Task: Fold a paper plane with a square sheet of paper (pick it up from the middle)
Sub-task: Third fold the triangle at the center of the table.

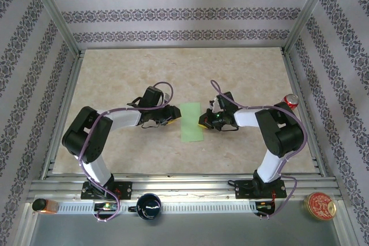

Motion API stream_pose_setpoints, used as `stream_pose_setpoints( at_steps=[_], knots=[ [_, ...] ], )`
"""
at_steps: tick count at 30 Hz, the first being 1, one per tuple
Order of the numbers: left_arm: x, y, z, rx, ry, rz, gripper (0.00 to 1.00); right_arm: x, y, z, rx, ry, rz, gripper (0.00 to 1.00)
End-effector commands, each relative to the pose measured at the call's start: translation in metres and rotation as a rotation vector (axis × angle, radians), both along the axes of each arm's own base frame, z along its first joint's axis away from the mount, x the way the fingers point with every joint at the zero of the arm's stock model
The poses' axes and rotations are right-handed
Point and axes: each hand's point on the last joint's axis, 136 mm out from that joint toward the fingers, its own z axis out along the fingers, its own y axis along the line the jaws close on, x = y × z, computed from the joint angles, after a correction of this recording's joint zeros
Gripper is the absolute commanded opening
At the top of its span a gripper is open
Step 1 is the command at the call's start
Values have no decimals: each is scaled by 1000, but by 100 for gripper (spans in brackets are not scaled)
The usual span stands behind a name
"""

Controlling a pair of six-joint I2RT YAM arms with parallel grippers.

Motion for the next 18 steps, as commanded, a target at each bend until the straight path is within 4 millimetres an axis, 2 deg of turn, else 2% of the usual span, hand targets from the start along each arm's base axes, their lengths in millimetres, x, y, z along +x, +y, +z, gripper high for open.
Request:
stream_pose_setpoints(
  at_steps=[1, 14, 18],
  knots=[
    [5, -14, 7, -27, -26, -26, 39, -21, -13, -36, -40, 103, -35, 4],
    [3, -21, -12, 36, 9, -46, 37, -25, -16, -41, -34, 109, -56, 4],
    [3, -17, -19, 76, 31, -36, 37, -25, -16, -42, -35, 110, -58, 4]
  ],
)
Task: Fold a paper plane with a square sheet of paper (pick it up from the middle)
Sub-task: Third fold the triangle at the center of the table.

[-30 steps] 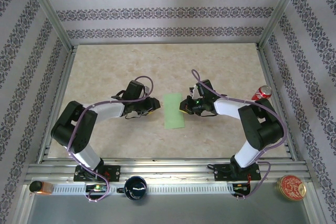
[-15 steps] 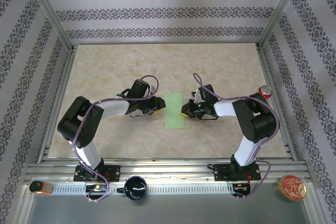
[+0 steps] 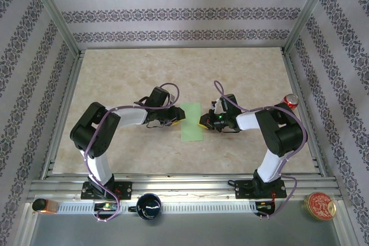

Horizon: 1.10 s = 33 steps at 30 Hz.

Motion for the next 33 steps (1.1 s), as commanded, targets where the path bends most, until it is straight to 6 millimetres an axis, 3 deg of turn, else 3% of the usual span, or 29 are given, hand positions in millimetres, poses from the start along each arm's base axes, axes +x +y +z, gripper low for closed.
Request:
stream_pose_setpoints(
  at_steps=[1, 33],
  knots=[
    [-2, 0, -6, 49, 15, -11, 37, -25, -16, -44, -111, 133, -29, 4],
    [-10, -5, -23, 75, 68, -43, 32, -28, -19, -47, -122, 141, -31, 4]
  ],
)
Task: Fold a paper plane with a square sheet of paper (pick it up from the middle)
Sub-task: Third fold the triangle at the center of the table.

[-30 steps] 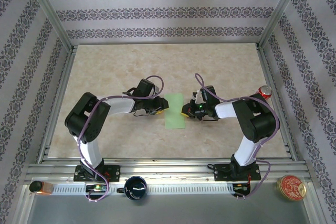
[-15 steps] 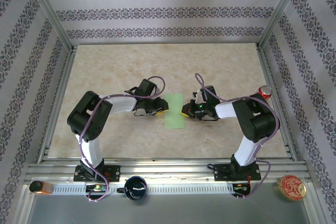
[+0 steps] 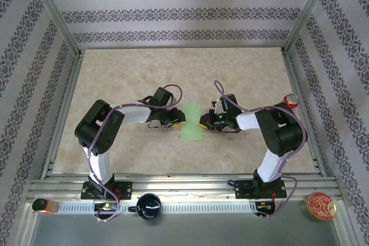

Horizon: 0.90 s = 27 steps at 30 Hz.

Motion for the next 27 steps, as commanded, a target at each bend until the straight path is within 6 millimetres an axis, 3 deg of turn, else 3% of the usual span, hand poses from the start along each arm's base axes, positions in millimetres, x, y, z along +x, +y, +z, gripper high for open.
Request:
stream_pose_setpoints(
  at_steps=[1, 10, 27],
  knots=[
    [-3, -4, -5, 5, 13, -7, 32, -27, -19, -46, -126, 132, -28, 4],
    [2, -8, 1, -64, -33, 25, 35, -26, -18, -44, -118, 128, -25, 4],
    [11, -5, 11, -140, -83, 87, 28, -26, -18, -44, -120, 128, -27, 4]
  ],
)
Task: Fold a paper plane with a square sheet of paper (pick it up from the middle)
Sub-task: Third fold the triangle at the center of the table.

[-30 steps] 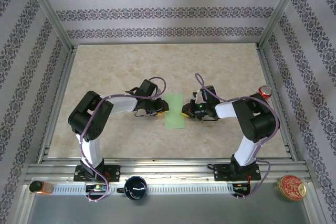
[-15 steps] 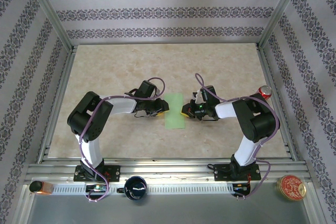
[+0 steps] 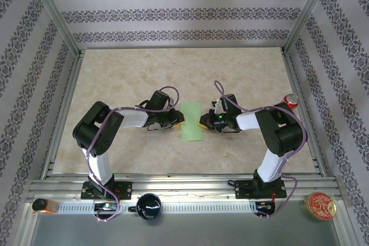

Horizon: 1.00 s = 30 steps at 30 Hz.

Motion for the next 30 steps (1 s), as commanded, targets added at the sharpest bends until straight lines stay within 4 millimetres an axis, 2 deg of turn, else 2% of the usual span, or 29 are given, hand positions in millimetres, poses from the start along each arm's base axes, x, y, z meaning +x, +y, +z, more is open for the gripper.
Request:
stream_pose_setpoints(
  at_steps=[1, 18, 30],
  knots=[
    [9, -4, 11, -51, -54, 16, 28, -26, -18, -44, -121, 131, -27, 4],
    [25, -1, 11, -67, -86, 38, 34, -26, -18, -45, -120, 131, -27, 4],
    [36, -8, 15, -107, -111, 18, 36, -26, -18, -44, -118, 129, -24, 4]
  ],
)
